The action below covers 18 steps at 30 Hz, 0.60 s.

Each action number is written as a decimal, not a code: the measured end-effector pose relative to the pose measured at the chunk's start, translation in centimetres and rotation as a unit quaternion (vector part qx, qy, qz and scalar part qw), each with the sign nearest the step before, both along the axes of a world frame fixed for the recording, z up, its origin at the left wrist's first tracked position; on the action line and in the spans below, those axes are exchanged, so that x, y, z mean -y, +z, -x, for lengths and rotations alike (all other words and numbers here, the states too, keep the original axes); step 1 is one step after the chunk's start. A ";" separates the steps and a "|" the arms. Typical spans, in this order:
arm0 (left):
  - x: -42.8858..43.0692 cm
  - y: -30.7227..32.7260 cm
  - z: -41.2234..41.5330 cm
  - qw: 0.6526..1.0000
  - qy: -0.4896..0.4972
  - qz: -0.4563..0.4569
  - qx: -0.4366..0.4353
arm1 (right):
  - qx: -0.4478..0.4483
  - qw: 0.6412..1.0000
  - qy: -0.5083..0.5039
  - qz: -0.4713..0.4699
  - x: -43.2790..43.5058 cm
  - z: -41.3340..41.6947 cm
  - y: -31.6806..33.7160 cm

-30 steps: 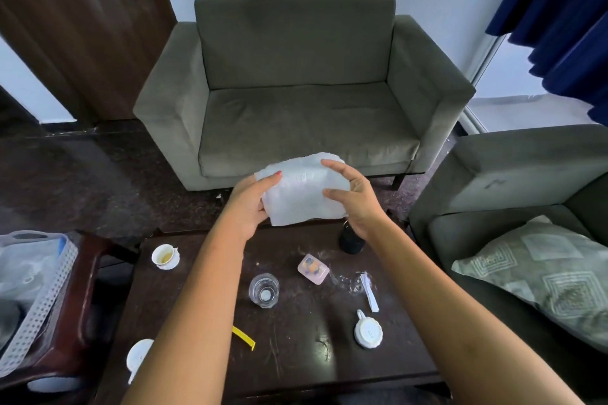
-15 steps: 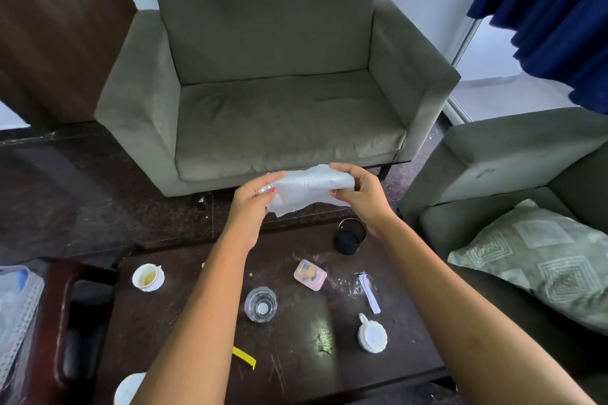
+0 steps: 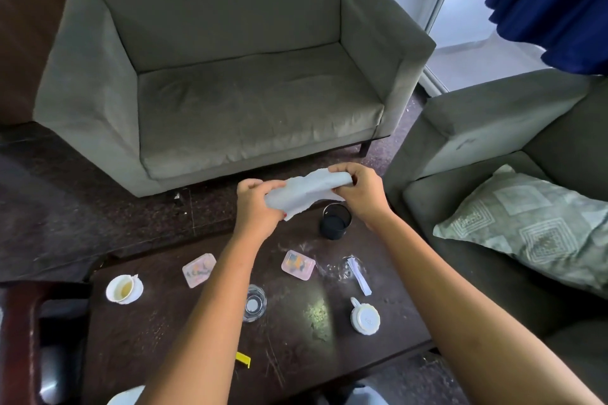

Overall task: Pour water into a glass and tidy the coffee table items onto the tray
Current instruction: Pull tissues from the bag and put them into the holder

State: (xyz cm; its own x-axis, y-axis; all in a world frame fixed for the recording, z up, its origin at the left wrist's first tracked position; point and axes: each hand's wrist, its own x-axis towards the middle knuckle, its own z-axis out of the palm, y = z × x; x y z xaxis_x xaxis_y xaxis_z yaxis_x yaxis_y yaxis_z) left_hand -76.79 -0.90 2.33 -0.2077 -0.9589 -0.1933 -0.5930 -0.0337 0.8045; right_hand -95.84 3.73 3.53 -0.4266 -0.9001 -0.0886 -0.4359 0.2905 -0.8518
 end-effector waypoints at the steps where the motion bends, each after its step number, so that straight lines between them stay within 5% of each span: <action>1: -0.2 -0.4 0.6 0.999 -0.006 0.004 0.034 | -0.018 1.000 0.002 -0.004 0.0 0.3 -0.3; 4: -1.3 -1.4 2.3 0.986 -0.057 0.052 0.151 | -0.047 0.998 0.022 -0.022 0.1 1.1 -1.1; 7: -1.7 -1.9 5.0 0.979 -0.107 0.099 0.145 | -0.064 0.996 0.054 -0.027 0.2 1.8 -2.0; 12: -1.3 -3.4 9.0 0.994 -0.056 0.062 0.072 | -0.034 0.995 0.095 -0.018 0.7 3.2 -3.6; 15: -0.2 -4.7 10.6 0.999 0.008 -0.040 -0.017 | 0.001 0.996 0.087 -0.012 1.0 5.1 -5.1; 18: 1.0 -6.3 11.7 0.968 0.073 -0.167 -0.172 | 0.038 0.992 0.102 -0.065 1.7 7.0 -7.3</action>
State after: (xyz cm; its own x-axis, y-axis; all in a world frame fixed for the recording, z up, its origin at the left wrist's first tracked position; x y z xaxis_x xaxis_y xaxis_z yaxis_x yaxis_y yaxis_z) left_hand -88.46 -1.94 -3.93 -0.1807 -0.8791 -0.4410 -0.2619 -0.3891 0.8831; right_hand -102.87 2.08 -3.80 -0.2252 -0.9455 -0.2351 -0.4318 0.3132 -0.8458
